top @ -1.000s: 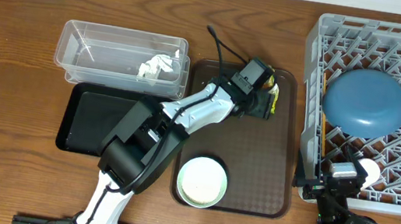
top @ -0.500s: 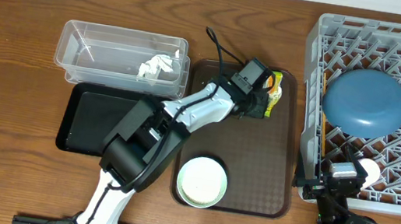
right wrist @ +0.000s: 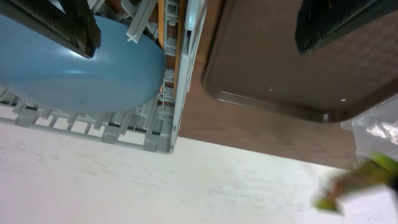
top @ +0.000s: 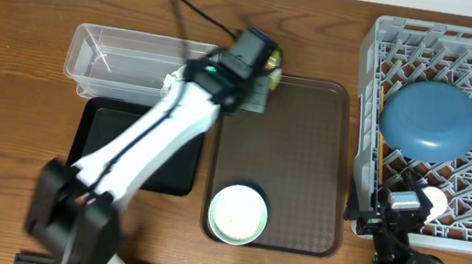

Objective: Sort waste into correct bins and load items into the dishwasher rack
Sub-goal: 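Grasp the wrapper with the left gripper and drop it into the clear bin, then grasp the mint-green rice bowl rim on the brown tray with the left gripper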

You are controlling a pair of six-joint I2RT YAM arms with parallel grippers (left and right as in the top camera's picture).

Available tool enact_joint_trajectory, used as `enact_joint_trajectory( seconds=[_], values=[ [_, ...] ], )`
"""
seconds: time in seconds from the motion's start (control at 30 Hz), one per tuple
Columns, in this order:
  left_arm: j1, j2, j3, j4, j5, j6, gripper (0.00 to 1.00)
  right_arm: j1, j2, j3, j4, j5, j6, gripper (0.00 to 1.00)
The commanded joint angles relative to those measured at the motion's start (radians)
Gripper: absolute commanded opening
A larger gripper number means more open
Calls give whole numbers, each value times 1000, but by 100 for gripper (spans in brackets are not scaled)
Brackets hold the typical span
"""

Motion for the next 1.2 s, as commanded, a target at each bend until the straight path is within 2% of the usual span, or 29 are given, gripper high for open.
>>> enact_joint_trajectory(
  seconds=[0.0, 0.07, 0.17, 0.2, 0.27, 0.33, 0.37, 0.6, 0.77, 0.87, 0.93, 1.03, 1.17],
  values=[
    [68, -23, 3, -87, -140, 15, 6, -11, -6, -3, -1, 6, -3, 99],
    [115, -20, 2, -137, -172, 0, 6, -11, -6, -3, -1, 6, -3, 99],
    [182, 6, -5, -117, -175, -2, 6, -11, -6, -3, -1, 6, -3, 99],
    [212, 29, -5, -79, -175, 19, 14, -11, -6, -3, -1, 6, -3, 99],
    [229, 35, -4, -66, -172, 42, 39, -11, -6, -3, -1, 6, -3, 99],
    [232, 26, 2, -88, -139, 63, 55, -11, -6, -3, -1, 6, -3, 99],
    [231, 16, 9, -109, -121, 62, 57, -11, -6, -3, -1, 6, -3, 99],
    [167, -153, 20, -296, 102, 61, 58, -11, -6, -3, -1, 6, -3, 99],
    [34, -216, 9, -424, 106, 43, 57, -11, -6, -3, -1, 6, -3, 99],
    [-72, -209, -34, -460, 106, -32, 56, -11, -6, -3, -1, 6, -3, 99],
    [-140, -206, -88, -445, 105, -91, 54, -11, -6, -3, -1, 6, -3, 99],
    [-278, -204, -230, -330, 106, -208, 54, -11, -6, -3, -1, 6, -3, 99],
    [-386, -198, -340, -140, 103, -259, 50, -11, -6, -3, -1, 6, -3, 99]
  ],
)
